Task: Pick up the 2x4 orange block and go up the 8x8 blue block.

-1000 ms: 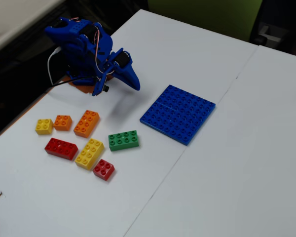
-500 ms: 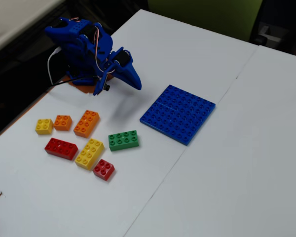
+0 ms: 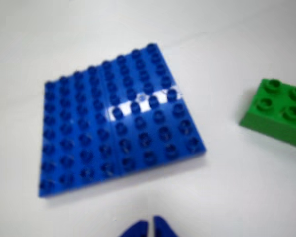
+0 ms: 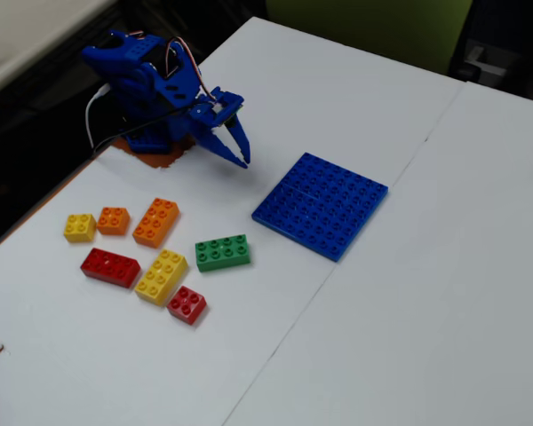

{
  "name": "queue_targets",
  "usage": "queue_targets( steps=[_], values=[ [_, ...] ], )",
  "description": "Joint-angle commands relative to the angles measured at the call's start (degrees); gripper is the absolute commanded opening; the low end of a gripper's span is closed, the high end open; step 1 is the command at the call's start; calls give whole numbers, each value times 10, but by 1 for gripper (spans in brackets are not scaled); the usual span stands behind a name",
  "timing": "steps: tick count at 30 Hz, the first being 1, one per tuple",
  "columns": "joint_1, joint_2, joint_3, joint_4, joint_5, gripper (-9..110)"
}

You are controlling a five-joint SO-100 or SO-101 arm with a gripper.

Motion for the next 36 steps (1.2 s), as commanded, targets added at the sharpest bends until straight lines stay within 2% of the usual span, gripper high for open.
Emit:
queue_targets(
  steps=[1,3,8,17,19,21,31,36],
  values=[
    [33,25,-37,67,-99,0],
    [52,0,-72,84,-90,0],
    [116,-205,-247,117,-35,0],
    [231,-516,-533,230,-29,3],
    [256,-549,-548,235,-26,6],
    [277,-567,-548,226,83,12],
    [456,-689,-562,158,-21,21],
    [503,-716,-584,138,-50,22]
  ],
)
